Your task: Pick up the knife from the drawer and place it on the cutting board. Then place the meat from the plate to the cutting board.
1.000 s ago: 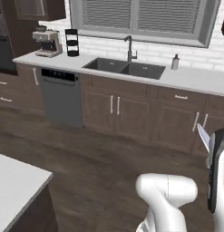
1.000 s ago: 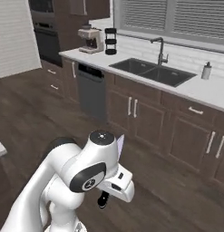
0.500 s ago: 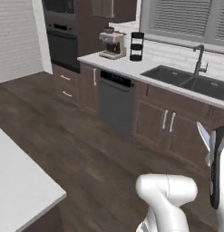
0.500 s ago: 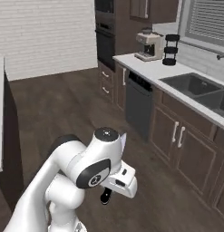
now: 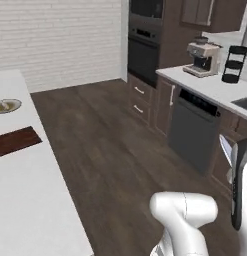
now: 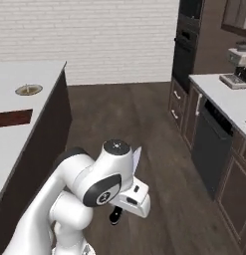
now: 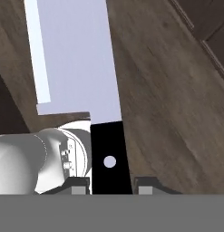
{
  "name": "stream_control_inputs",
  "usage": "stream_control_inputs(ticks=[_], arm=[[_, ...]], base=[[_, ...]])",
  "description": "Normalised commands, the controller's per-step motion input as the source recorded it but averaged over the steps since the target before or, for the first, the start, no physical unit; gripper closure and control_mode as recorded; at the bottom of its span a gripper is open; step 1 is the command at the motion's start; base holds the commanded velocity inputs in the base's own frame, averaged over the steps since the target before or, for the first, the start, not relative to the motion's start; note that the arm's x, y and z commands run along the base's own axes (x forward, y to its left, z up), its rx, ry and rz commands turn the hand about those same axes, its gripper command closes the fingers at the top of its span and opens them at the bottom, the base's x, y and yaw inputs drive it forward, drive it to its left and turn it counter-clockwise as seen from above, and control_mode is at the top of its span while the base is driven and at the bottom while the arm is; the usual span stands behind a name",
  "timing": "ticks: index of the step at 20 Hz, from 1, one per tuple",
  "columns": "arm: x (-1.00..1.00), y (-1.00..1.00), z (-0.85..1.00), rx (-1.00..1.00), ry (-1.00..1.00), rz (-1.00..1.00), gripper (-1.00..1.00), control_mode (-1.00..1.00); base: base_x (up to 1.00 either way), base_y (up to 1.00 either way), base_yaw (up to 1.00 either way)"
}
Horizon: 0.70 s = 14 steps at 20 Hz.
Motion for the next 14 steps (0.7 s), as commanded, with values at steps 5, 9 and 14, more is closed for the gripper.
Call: stream_control_inputs(ticks=[5, 9, 14], arm=[[0.00, 0.00, 0.00, 0.00, 0.00, 0.00, 1.00, 1.00], [0.00, 0.00, 0.00, 0.00, 0.00, 0.00, 1.00, 1.00], [0.00, 0.00, 0.00, 0.00, 0.00, 0.00, 1.00, 1.00]], base=[[0.91, -0.59, 0.59], [0.88, -0.66, 0.55], [0.91, -0.46, 0.65]])
